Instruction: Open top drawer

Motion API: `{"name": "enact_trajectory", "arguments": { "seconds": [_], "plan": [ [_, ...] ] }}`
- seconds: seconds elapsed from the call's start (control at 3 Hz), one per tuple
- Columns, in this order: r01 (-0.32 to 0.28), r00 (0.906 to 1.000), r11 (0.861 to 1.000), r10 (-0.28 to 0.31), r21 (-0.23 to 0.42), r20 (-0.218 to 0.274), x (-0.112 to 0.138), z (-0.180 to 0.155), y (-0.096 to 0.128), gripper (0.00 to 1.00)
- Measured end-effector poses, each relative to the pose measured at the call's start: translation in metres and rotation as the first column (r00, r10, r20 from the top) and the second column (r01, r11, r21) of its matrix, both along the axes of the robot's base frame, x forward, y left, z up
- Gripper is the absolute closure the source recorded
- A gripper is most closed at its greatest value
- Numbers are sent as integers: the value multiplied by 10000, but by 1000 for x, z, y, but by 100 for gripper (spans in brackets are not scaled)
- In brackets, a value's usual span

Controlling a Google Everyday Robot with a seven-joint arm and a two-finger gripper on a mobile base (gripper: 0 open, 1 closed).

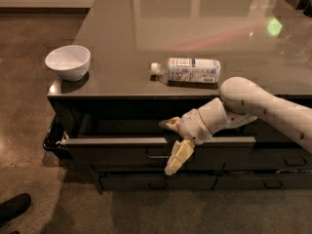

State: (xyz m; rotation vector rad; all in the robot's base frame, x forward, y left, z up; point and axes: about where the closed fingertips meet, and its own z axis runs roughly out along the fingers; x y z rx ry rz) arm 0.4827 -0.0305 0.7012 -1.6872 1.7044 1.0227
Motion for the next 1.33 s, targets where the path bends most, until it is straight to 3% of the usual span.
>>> {"name": "enact_trajectory", "arguments": {
  "seconds": [0.33, 0.67, 1.0, 1.33],
  "plan": [
    [56, 9993, 9982, -35, -590, 360, 23, -10, 7, 0],
    [0, 9996, 9929, 32, -1189, 267, 21, -21, 13, 0],
    [-168, 9997, 9887, 138, -1490, -214, -3, -31, 16, 0],
    [-253, 9982, 9905, 178, -1352, -564, -20, -37, 16, 0]
  ]
}}
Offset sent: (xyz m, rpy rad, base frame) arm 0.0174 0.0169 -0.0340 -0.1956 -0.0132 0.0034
